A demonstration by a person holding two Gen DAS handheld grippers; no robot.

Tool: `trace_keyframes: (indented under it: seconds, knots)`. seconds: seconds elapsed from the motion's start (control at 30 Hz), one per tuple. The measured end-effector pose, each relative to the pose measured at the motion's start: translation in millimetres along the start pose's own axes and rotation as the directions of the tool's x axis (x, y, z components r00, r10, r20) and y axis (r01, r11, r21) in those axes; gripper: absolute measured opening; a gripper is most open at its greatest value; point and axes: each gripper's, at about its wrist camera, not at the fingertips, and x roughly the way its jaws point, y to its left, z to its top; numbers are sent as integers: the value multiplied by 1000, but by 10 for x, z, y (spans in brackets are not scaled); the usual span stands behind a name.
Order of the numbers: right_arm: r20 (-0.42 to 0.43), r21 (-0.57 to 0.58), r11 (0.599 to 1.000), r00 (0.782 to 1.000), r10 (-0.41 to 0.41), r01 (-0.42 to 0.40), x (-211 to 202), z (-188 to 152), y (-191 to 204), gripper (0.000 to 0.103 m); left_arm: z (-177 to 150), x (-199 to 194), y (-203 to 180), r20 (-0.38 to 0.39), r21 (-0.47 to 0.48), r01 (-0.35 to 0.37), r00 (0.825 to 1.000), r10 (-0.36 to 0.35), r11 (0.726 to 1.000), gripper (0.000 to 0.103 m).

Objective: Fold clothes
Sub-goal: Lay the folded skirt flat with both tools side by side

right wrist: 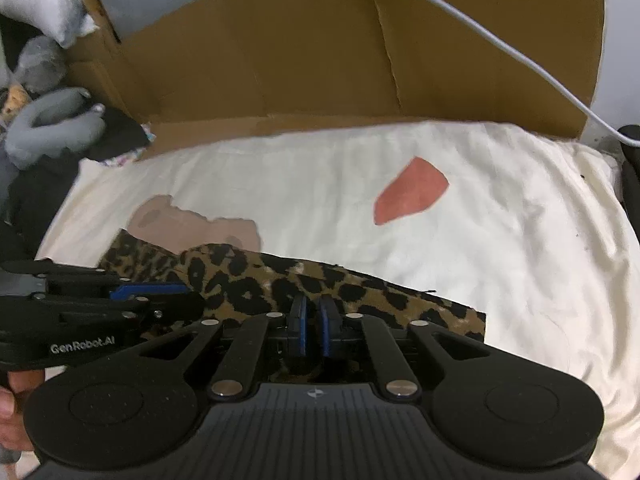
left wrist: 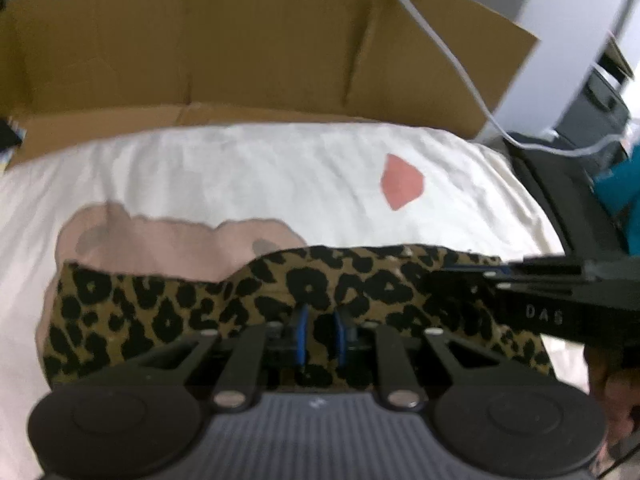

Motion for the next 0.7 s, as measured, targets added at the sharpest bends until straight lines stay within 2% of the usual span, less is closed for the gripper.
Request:
trace_keyframes:
  seconds: [0.13, 0.37, 0.6, 0.7]
  knots:
    - [3, 46, 999, 1000, 1, -1, 58, -15, -25, 13, -10, 0, -57, 19, 39, -20, 1000, 19, 999, 17]
    - [15, 92, 996, 1000, 5, -6, 118, -107, -23, 12, 80, 92, 26, 23, -66, -8, 1000, 10, 998, 15]
    - [15, 127, 990, 998, 53, -54, 130, -182, -100, 12, -17, 169, 112, 28, -74, 26, 999, -24, 997, 17]
    - [9, 110, 992, 998, 55, -56, 134, -175, -87, 12, -31, 176, 64, 36, -50, 7, 999, -5, 999, 17]
